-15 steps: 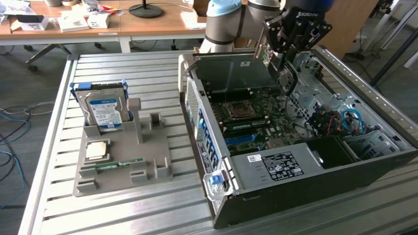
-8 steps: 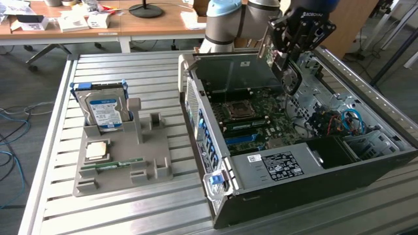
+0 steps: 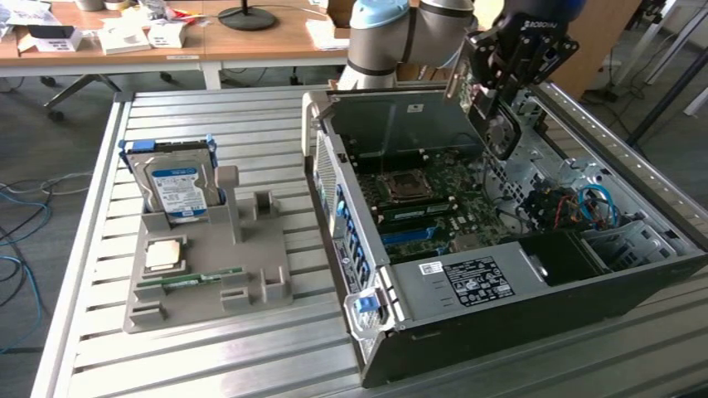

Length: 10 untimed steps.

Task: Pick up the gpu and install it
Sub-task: 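Pick up the gpu and move the gpu toward the slot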

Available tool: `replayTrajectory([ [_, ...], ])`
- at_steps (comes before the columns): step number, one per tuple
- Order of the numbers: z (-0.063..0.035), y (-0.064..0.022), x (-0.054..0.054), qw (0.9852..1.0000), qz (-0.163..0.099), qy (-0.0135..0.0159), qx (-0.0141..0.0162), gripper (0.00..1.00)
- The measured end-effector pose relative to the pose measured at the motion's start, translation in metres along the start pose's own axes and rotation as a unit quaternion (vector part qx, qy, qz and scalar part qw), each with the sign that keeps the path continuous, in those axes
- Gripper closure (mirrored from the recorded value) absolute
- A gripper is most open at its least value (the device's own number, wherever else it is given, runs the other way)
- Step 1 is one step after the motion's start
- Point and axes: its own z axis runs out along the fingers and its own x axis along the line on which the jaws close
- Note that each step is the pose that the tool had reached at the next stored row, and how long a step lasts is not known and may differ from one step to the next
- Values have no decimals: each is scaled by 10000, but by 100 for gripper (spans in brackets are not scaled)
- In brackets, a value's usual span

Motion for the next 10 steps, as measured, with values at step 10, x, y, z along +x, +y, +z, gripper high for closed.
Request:
replayTrajectory([
  [10,4,7,-145,10000,-31,2,-1,73],
])
